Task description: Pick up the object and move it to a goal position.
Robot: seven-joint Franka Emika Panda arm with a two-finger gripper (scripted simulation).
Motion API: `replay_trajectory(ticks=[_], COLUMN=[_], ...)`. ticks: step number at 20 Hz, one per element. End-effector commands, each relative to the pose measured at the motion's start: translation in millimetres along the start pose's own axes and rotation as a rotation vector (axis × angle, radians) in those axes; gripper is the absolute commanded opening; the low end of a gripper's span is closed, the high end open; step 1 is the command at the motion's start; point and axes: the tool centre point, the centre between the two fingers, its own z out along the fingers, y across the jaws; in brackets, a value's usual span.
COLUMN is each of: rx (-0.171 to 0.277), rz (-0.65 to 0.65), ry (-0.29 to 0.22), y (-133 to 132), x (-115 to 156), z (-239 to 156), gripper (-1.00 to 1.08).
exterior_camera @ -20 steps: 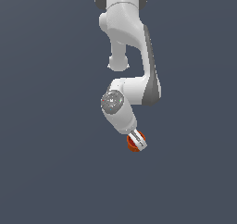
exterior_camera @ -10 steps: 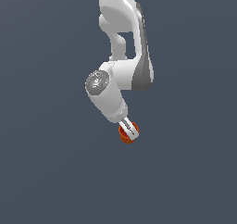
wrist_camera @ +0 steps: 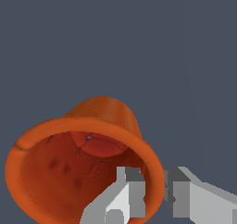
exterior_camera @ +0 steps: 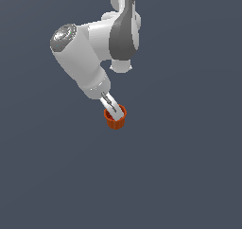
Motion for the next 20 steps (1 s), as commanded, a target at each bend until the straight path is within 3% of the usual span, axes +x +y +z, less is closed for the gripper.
replay_trajectory(ticks=[1, 20], rx=[0.001, -0.001], rz=[0.000, 0.000], ry=[0.001, 0.001], y=[16, 127], x=[1, 15], z=[-28, -230], gripper=[-1.00, -1.00])
